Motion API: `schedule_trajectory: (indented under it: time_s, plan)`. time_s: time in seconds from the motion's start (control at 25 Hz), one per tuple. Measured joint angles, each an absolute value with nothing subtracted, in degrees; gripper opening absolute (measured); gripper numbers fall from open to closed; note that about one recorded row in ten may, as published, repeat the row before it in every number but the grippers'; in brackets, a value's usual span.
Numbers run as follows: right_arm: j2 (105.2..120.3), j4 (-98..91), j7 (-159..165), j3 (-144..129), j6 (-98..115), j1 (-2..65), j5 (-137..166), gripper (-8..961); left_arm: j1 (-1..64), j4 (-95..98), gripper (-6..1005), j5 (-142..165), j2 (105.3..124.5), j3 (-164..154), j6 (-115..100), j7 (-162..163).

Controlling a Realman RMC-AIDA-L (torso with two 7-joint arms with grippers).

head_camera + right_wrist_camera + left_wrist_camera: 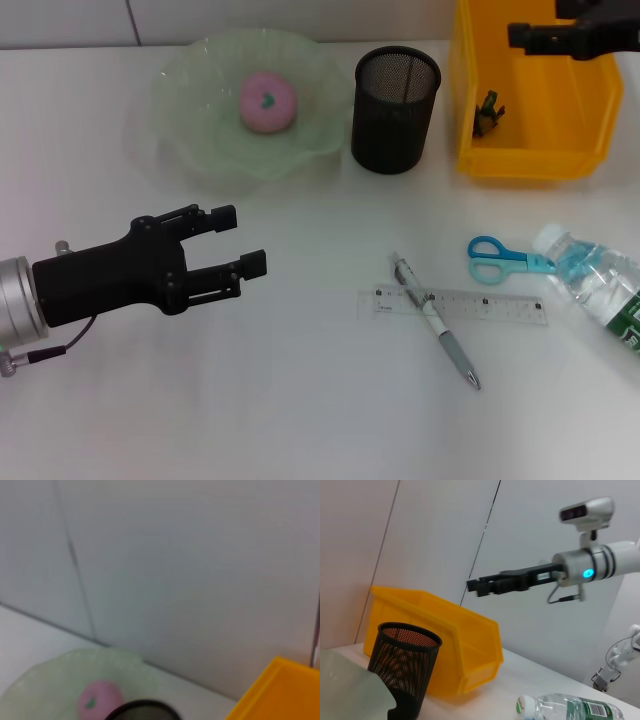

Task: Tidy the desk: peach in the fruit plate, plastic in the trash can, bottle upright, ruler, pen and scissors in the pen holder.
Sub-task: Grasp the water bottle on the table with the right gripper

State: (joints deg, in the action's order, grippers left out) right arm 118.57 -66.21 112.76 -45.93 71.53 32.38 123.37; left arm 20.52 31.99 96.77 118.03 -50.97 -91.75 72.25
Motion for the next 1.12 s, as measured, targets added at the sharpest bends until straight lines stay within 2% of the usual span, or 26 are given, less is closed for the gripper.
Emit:
schedule_trajectory:
  time_s: [0.24, 0.32, 0.36, 0.56, 1.12]
  plan:
    - [117.16, -81.9, 124.2, -46.2, 92.2, 29.3, 133.2, 855, 20.9, 32.2, 767, 96.8, 117.99, -50.9, -91.7, 72.5]
    - [117.36, -85.9, 126.6, -46.2, 98.0, 29.0, 137.6, 853, 21.2, 32.2, 766, 96.8, 117.93, -50.8, -91.5, 72.6]
    - [117.93, -88.4, 128.2, -46.2, 102.8, 28.9, 141.3, 852, 21.5, 32.1, 766, 96.8, 117.9, -50.8, -91.2, 72.7]
    - [119.04, -88.6, 130.1, -46.9, 107.9, 28.7, 148.4, 847, 21.9, 32.1, 765, 96.8, 117.85, -50.9, -90.7, 72.8]
    - [119.23, -84.0, 130.3, -54.3, 105.3, 28.0, 156.7, 835, 22.1, 32.1, 761, 96.8, 117.71, -51.0, -90.5, 72.9]
